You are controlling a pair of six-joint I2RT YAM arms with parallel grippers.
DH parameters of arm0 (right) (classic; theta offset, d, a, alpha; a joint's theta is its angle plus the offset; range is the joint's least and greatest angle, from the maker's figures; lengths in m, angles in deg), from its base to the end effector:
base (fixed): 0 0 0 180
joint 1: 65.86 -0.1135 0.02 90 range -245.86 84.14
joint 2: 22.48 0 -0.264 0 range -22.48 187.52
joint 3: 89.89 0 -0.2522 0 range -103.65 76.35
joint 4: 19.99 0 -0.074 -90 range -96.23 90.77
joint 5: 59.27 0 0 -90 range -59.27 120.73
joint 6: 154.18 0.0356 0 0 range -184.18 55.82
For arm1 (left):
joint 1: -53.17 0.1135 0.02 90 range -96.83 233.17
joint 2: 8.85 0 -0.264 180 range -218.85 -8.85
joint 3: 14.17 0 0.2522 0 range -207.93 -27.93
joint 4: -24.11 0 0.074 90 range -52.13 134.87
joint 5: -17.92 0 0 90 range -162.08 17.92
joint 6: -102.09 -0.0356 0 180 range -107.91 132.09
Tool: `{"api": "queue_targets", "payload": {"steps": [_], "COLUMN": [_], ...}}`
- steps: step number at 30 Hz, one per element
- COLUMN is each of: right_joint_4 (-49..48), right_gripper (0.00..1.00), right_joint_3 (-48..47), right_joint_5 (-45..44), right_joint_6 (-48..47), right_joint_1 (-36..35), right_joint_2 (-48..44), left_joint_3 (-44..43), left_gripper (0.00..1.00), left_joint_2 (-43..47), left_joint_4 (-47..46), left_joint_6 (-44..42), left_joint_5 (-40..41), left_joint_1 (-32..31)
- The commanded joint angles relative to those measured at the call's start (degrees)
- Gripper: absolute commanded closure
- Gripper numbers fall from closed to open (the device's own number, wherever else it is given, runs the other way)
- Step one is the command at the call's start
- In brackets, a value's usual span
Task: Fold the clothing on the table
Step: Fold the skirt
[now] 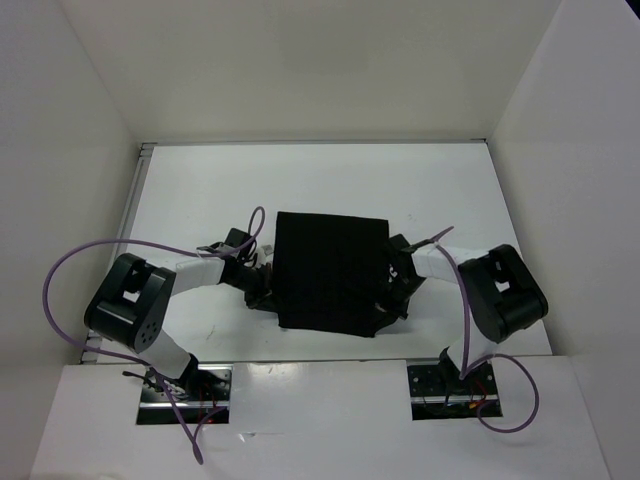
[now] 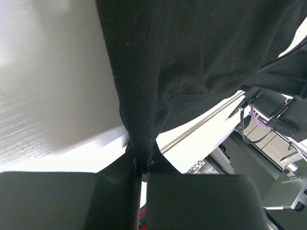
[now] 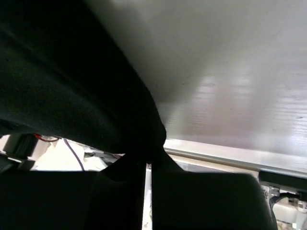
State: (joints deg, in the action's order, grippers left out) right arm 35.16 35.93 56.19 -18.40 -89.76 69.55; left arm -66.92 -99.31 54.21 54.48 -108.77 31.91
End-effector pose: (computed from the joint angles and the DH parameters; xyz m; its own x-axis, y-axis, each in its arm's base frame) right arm 0.1976 0.1043 0.1166 -0.8842 0.3160 0.3442 0.4136 0.8720 0.2619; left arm 0.2349 -0.1142 0.1283 -0.9751 -0.2007 0.0940 -0.2117 0.7179 -0.6632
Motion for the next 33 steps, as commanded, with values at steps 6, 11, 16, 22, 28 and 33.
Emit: {"api": "queue_targets", "payload": {"steps": [6, 11, 16, 22, 28, 33], "right_joint_4": [6.7, 11.9, 16.5, 18.7, 11.7, 2.9], "right_gripper": [1.00, 1.00, 1.00, 1.00, 1.00, 1.00], "right_joint_3": [-3.4, -1.4, -1.0, -11.1, -15.6, -16.9], "right_joint_5": [-7.4, -1.2, -1.3, -1.3, -0.2, 0.9], "right_joint_6": [1.5, 1.5, -0.6, 0.2, 1.4, 2.0], "right_joint_1": [-0.5, -0.5, -1.1, -1.1, 0.5, 3.9], "right_joint_2": [-10.1, -15.8, -19.2, -20.8, -16.5, -10.9], "left_joint_3": [-1.5, -0.4, 2.8, -4.5, -9.0, -12.9], "left_gripper": [1.00, 1.00, 1.00, 1.00, 1.00, 1.00], "left_joint_2": [3.3, 7.6, 9.4, 13.6, 9.9, 1.1], "left_joint_4": [2.6, 6.4, 8.4, 12.4, 5.0, -2.8], "left_joint_6": [-1.3, -1.8, -1.8, 0.2, 5.8, 10.4], "left_joint_5": [-0.8, 0.2, -5.1, -5.9, -8.5, -9.1], "left_joint_1": [-0.2, -0.2, -0.2, -0.2, 2.7, 3.2]}}
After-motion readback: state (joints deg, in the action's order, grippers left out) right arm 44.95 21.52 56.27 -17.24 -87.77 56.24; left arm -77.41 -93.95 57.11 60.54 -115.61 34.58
